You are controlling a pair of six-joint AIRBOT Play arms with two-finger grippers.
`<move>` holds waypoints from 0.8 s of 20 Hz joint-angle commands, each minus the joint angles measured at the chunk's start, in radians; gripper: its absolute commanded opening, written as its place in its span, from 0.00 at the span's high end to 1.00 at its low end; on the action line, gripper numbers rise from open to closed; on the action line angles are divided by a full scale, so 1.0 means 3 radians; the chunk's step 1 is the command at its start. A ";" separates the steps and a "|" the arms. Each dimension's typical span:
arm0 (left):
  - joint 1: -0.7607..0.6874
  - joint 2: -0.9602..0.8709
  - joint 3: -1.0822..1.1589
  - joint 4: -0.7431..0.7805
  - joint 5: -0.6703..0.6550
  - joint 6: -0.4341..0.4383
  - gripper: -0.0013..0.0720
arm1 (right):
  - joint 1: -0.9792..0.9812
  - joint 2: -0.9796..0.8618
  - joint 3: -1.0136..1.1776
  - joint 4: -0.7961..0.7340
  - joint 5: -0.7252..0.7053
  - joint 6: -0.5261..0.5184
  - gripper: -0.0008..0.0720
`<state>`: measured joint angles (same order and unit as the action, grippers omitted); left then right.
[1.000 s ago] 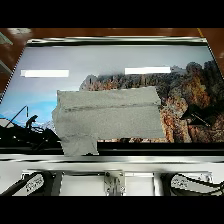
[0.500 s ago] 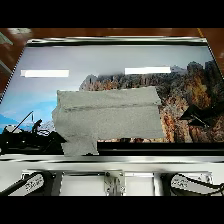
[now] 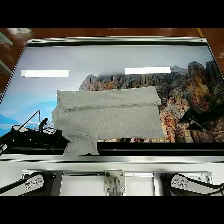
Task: Fold the shirts.
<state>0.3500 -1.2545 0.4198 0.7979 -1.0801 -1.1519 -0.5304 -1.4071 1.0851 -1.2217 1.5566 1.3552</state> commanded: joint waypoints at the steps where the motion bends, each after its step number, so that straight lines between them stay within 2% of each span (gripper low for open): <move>1: 0.0122 -0.0013 0.0004 -0.0057 -0.0306 0.0137 0.92 | -0.0001 -0.0003 -0.0451 0.0033 0.0001 -0.0149 0.13; 6: 0.0291 0.0008 0.0006 -0.0058 -0.0493 0.0136 0.92 | 0.0076 -0.0011 -0.0868 0.0504 -0.0725 -0.0120 0.13; 11: 0.0294 0.0013 0.0128 -0.0056 -0.0682 0.0135 0.92 | 0.0402 -0.0365 -0.0880 0.0492 -0.0773 -0.0150 0.13; 12: 0.0294 0.0013 0.0160 -0.0056 -0.0697 0.0135 0.92 | 0.0435 -0.0385 -0.0880 0.0492 -0.0801 -0.0151 0.15; 14: 0.0294 0.0013 0.0230 -0.0060 -0.0689 0.0134 0.92 | 0.0459 -0.0388 -0.0879 0.0528 -0.0880 -0.0128 0.30; 16: 0.0294 0.0013 0.0304 -0.0076 -0.0694 0.0118 0.92 | 0.0479 -0.0388 -0.0879 0.0571 -0.0872 -0.0134 0.30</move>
<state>0.4366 -1.2514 0.4835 0.7807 -1.2762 -1.1126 -0.4042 -1.5124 0.8238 -1.0683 1.3167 1.3151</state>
